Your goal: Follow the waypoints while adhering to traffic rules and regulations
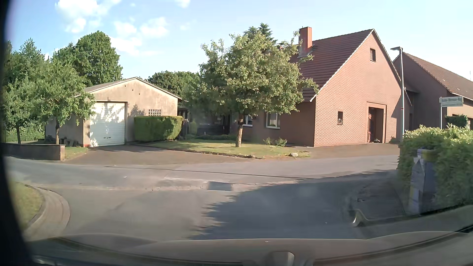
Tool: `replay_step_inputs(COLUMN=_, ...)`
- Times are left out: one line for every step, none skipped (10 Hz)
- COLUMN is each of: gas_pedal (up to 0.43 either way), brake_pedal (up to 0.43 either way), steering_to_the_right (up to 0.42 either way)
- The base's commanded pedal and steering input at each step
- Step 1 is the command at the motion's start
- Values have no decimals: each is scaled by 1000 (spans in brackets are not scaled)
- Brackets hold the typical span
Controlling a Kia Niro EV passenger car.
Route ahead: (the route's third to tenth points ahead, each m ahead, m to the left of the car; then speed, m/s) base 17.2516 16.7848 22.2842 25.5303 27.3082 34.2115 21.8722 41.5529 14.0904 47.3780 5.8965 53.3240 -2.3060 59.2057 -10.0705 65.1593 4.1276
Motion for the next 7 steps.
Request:
replay_step_inputs(gas_pedal=0, brake_pedal=299, steering_to_the_right=-10)
replay_step_inputs(gas_pedal=0, brake_pedal=305, steering_to_the_right=-21)
replay_step_inputs(gas_pedal=0, brake_pedal=305, steering_to_the_right=-36)
replay_step_inputs(gas_pedal=0, brake_pedal=311, steering_to_the_right=-47)
replay_step_inputs(gas_pedal=0, brake_pedal=311, steering_to_the_right=-53)
replay_step_inputs(gas_pedal=0, brake_pedal=311, steering_to_the_right=-57)
replay_step_inputs(gas_pedal=0, brake_pedal=311, steering_to_the_right=-63)
